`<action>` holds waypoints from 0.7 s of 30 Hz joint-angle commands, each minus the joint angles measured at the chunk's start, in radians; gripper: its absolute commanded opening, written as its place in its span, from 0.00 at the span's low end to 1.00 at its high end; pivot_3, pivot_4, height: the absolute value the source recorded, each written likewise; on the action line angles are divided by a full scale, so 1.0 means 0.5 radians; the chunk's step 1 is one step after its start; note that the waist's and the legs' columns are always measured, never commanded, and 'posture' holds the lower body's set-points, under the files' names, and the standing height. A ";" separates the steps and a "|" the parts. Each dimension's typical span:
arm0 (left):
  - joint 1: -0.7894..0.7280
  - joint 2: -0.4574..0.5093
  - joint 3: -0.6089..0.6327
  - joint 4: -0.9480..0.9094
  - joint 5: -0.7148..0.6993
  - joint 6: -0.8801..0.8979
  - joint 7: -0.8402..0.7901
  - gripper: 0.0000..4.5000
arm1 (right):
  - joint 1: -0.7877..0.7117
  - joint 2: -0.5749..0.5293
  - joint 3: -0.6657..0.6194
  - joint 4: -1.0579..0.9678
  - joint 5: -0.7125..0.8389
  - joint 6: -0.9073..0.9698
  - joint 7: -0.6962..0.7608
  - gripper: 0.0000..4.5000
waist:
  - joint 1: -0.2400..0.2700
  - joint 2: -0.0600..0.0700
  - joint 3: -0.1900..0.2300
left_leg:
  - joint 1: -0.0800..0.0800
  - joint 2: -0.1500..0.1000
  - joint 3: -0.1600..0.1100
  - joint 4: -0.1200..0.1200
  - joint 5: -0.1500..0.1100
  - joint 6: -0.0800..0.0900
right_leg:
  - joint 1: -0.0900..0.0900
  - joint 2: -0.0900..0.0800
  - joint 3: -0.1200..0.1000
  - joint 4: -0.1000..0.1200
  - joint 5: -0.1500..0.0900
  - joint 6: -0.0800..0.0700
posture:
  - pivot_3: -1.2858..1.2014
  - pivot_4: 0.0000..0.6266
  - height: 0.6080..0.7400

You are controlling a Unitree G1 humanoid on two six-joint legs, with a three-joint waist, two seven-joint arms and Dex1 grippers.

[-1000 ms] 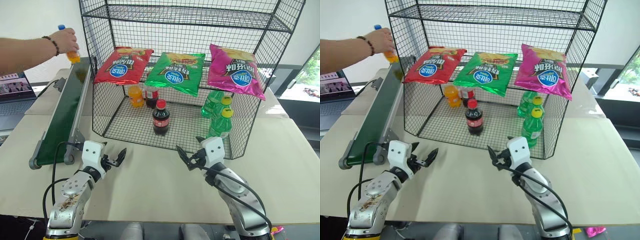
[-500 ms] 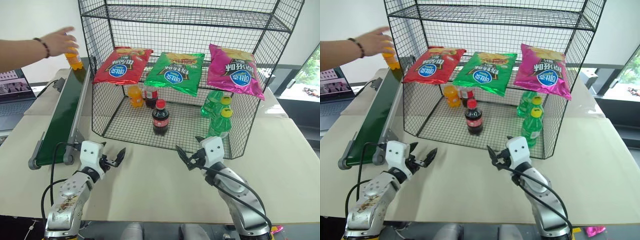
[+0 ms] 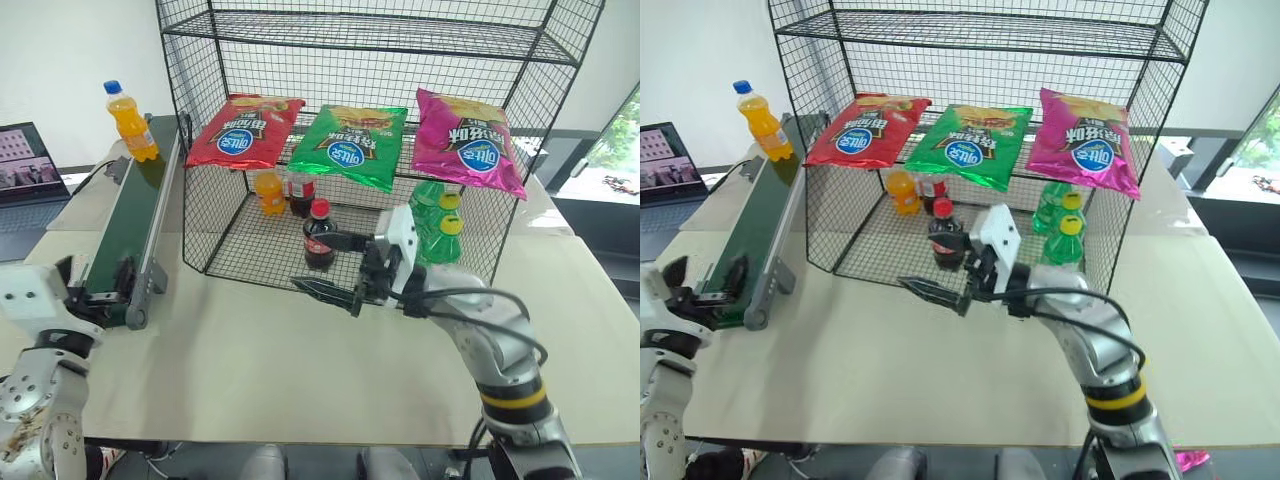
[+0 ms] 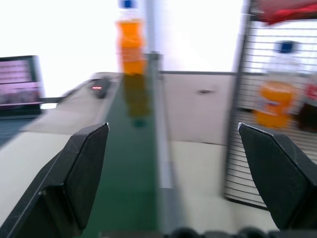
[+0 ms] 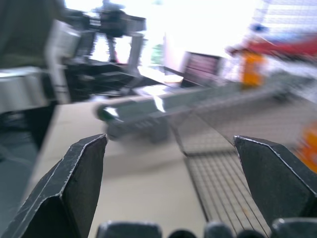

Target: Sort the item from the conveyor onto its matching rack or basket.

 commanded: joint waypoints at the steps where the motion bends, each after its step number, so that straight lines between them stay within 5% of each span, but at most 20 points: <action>1: -0.097 0.072 0.086 0.097 -0.031 -0.028 0.024 0.99 | -0.220 0.078 0.031 0.117 0.086 -0.046 0.160 1.00 | 0.004 -0.001 0.000 | 0.000 0.000 0.000 0.000 0.000 0.000 | 0.000 0.000 0.000 0.000 0.000 0.000 | 0.52 0.24 0.98; 7: -0.214 0.169 0.164 0.304 -0.069 -0.081 -0.018 0.99 | -0.480 0.223 0.015 0.301 0.102 -0.070 0.218 1.00 | 0.001 -0.001 -0.001 | -0.001 0.000 0.000 -0.003 0.000 0.000 | -0.003 0.000 0.000 0.001 0.001 -0.002 | 0.52 0.24 0.98; 21: -0.323 0.252 0.063 0.518 -0.011 -0.169 -0.104 0.99 | -0.451 0.247 0.032 0.228 0.099 -0.095 0.203 1.00 | -0.003 -0.001 -0.001 | -0.001 -0.001 0.001 -0.005 0.000 -0.001 | -0.005 -0.002 0.000 0.003 0.001 -0.002 | 0.52 0.24 0.98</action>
